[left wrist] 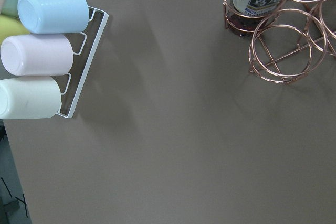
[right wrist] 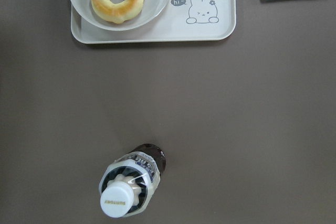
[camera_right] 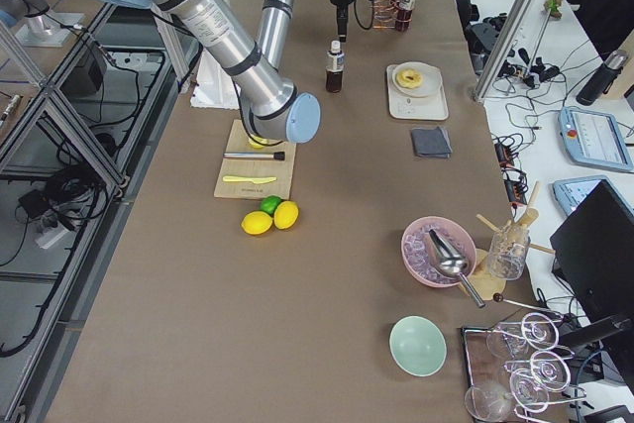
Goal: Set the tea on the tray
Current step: 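Move the right gripper over to the standing tea bottle, then lower the right gripper around the bottle neck and close it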
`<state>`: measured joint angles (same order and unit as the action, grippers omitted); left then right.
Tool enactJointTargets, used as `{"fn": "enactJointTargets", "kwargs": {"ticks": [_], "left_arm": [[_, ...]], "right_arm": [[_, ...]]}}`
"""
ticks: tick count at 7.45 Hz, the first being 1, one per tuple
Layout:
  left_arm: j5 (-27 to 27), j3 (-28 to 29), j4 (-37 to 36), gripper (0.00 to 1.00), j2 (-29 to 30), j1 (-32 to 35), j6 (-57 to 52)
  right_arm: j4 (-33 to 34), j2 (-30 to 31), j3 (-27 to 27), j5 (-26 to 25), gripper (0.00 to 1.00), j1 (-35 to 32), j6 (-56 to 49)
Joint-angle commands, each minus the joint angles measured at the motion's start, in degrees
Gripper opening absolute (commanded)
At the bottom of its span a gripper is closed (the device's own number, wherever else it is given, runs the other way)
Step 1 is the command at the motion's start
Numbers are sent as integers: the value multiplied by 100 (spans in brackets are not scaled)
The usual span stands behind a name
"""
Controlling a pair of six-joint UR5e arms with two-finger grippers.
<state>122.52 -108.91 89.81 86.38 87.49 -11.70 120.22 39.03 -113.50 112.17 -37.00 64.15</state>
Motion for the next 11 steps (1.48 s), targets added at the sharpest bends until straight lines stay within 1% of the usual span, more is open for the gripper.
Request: {"fn": "enactJointTargets", "kwargs": {"ticks": [1,2,4,7,8,11], "left_arm": [[0,177,291,98,-52,-3,-17],[0,177,291,98,-43,-3,-17],[9,203,291,98,-8,-3,-17],[0,273,282,98,71,-12,-8],[0,309,291,98,80,-12,-8],[0,431,291,98,168,-21,-8]], "right_arm": [[19,-158,169,-705,100,763,414],[2,-185,327,-714,100,790,448],[-618,-203,730,-714,100,799,676],[-1069,-264,1223,-820,98,799,686],[-1070,-542,1573,-837,98,799,695],[-1062,-475,1585,-829,92,799,704]]}}
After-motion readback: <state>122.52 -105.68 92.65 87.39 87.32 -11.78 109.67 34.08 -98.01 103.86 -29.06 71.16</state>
